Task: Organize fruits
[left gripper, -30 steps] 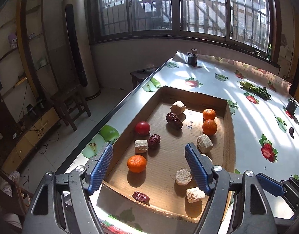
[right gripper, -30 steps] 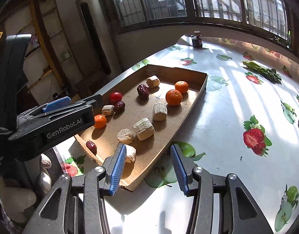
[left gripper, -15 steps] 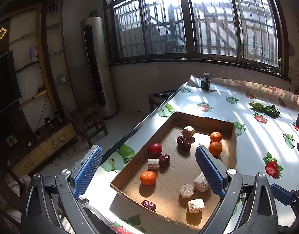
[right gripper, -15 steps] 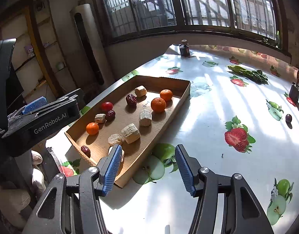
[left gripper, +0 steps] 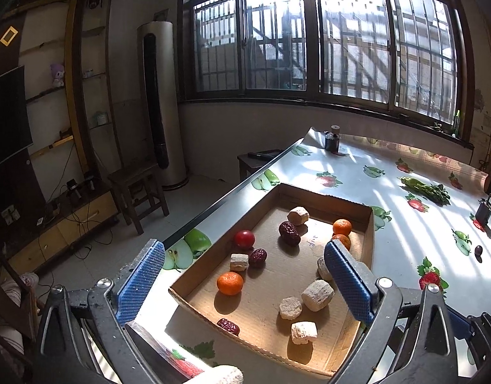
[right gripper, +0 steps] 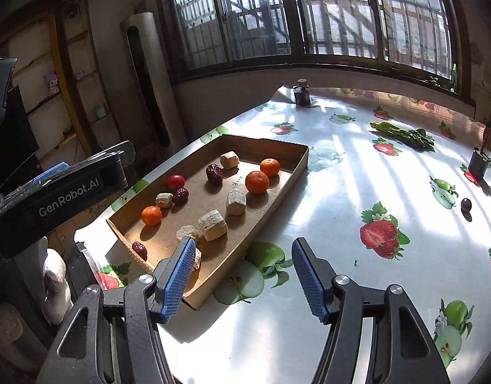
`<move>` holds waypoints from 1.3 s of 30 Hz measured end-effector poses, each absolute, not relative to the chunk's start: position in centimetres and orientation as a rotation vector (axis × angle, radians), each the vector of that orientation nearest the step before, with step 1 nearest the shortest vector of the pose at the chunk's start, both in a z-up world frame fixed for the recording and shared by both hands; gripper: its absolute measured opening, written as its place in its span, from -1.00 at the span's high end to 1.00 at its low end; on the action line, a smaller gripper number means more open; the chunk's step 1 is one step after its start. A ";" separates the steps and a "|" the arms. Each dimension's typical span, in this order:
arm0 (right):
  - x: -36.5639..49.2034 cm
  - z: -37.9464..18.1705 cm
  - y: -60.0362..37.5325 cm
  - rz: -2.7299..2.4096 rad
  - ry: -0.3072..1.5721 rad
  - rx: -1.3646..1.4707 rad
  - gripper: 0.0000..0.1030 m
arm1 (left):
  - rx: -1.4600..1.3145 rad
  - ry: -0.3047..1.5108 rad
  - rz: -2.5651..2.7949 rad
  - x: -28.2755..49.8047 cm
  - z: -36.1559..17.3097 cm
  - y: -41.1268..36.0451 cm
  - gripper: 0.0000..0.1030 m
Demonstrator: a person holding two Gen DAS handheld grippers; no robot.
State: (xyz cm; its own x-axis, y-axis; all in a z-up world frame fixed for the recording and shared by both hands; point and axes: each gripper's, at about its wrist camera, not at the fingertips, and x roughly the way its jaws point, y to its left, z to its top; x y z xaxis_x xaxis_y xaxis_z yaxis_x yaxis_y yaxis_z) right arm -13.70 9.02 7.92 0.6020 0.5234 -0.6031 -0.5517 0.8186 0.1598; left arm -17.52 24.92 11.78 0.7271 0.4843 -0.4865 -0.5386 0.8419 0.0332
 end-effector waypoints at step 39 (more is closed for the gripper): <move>-13.1 6.9 8.8 0.561 0.697 -0.063 -0.46 | -0.129 0.581 0.513 -16.3 9.7 25.1 -0.95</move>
State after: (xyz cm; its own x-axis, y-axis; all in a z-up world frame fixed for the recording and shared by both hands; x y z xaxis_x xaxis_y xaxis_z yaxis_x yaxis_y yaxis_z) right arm -13.14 8.77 6.91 0.6264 0.4680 -0.6234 -0.5090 0.8513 0.1276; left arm -16.25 25.10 9.66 0.7146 0.4260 -0.5548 -0.4974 0.8672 0.0252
